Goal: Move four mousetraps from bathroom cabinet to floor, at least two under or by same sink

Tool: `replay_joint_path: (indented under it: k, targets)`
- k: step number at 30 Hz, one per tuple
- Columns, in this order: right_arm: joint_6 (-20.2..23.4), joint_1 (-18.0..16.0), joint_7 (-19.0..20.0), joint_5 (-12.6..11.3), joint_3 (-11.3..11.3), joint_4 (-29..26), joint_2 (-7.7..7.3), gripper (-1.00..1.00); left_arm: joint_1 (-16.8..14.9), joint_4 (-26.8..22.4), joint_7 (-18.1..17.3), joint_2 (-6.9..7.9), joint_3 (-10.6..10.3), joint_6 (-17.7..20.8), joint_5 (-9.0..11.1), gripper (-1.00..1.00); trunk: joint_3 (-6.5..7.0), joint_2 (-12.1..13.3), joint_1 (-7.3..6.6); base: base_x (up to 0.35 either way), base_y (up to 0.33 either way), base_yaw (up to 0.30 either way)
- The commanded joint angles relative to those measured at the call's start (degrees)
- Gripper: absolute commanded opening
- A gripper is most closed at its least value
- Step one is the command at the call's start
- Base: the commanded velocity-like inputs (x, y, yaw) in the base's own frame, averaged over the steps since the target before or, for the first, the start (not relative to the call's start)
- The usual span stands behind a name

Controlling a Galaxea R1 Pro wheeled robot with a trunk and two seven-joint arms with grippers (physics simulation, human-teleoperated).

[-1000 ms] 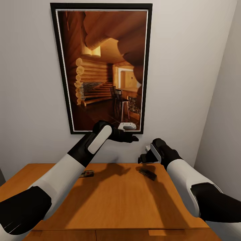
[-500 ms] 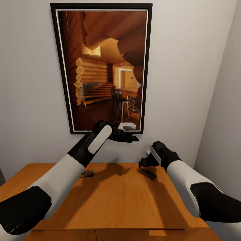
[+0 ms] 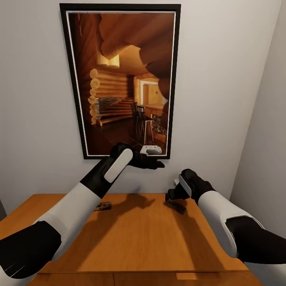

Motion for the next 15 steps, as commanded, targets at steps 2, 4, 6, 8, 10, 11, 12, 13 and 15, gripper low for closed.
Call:
replay_joint_path:
  k: [2,4,6,8,10,11,12,13,15]
  targets:
    - [0.21,-0.05,0.08,-0.33,0.47,-0.06,-0.04,1.00,-0.06,-0.03,0.59,0.00,-0.07,0.12,0.60,1.00,-0.07,-0.05,0.00,0.000,0.000,0.000]
    - [0.21,-0.05,0.10,-0.36,0.47,-0.08,0.00,1.00,-0.06,-0.03,0.59,0.01,-0.08,0.12,0.60,1.00,-0.07,-0.05,0.00,0.000,0.000,0.000]
    - [0.21,-0.05,0.12,-0.38,0.49,-0.11,0.06,1.00,-0.06,-0.03,0.59,0.01,-0.08,0.12,0.58,1.00,-0.07,-0.05,0.00,0.000,0.000,0.000]
    - [0.21,-0.05,0.14,-0.40,0.53,-0.14,0.16,1.00,-0.06,-0.03,0.59,0.02,-0.09,0.12,0.59,1.00,-0.07,-0.05,0.00,0.000,0.000,0.000]
    - [0.21,-0.05,0.15,-0.43,0.51,-0.18,0.20,1.00,-0.06,-0.03,0.59,0.02,-0.09,0.12,0.58,1.00,-0.07,-0.05,0.00,0.000,0.000,0.000]
    - [0.21,-0.05,0.16,-0.45,0.48,-0.19,0.22,1.00,-0.06,-0.03,0.59,0.02,-0.09,0.12,0.57,1.00,-0.07,-0.05,0.00,0.000,0.000,0.000]
    - [0.21,-0.05,0.16,-0.46,0.46,-0.21,0.23,1.00,-0.06,-0.03,0.59,0.02,-0.09,0.12,0.57,1.00,-0.07,-0.05,0.00,0.000,0.000,0.000]
    - [0.21,-0.05,0.16,-0.47,0.45,-0.22,0.26,1.00,-0.06,-0.03,0.59,0.02,-0.09,0.12,0.56,1.00,-0.07,-0.05,0.00,0.000,0.000,0.000]
    - [0.21,-0.05,0.16,-0.48,0.39,-0.21,0.32,1.00,-0.06,-0.03,0.59,0.02,-0.09,0.12,0.56,1.00,-0.07,-0.05,0.00,0.000,0.000,0.000]
